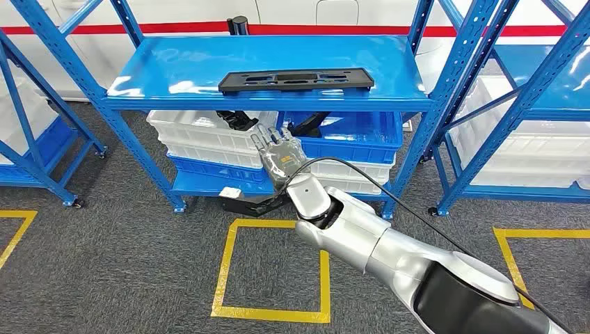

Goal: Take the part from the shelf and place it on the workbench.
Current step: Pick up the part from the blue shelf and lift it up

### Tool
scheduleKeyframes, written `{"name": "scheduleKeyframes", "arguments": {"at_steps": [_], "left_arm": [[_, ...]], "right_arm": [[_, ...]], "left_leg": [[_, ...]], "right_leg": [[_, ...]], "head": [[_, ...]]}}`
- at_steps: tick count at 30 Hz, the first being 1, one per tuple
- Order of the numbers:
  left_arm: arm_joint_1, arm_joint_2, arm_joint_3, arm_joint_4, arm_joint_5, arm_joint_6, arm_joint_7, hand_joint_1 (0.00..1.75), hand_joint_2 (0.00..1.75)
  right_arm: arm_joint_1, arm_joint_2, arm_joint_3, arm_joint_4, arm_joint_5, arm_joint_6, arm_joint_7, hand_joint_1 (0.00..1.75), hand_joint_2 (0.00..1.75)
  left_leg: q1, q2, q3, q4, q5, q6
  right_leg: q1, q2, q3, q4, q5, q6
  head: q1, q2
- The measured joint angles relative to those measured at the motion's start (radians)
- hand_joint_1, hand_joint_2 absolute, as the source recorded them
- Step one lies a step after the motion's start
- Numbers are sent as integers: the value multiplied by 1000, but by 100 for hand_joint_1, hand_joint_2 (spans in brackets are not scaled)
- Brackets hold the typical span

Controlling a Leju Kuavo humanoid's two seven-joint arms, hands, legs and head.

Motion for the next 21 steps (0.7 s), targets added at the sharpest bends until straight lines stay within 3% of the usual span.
{"name": "scheduleKeyframes", "arguments": {"at_steps": [12,15,17,19,21], "left_arm": [[0,0,-3,1,-3,-3,-4,0,0],[0,0,-3,4,-3,-3,-6,0,0],[-1,0,-3,4,-4,-3,-8,0,0],[-2,-1,-3,5,-5,-3,-10,0,0],[-3,-2,-3,5,-6,-3,-11,0,0]], "right_arm": [[-5,10,2,0,-2,-6,-8,0,175],[-8,13,3,0,-3,-7,-9,0,175],[-13,17,3,0,-3,-7,-9,0,175],[-19,18,3,0,-3,-9,-10,0,175],[-19,18,3,1,-4,-11,-11,0,175]], "left_leg": [[-1,0,-8,12,-3,4],[-2,0,-14,15,-4,8],[2,2,-8,2,5,17],[9,5,2,-17,15,27],[12,6,5,-24,18,30]], "right_leg": [[-3,0,-4,0,3,4],[-3,0,-6,-3,6,9],[-3,0,-8,-4,6,17],[-1,1,-35,50,-24,24],[-3,1,-107,186,-78,29]], "head": [[0,0],[0,0],[0,0],[1,0],[2,0]]}}
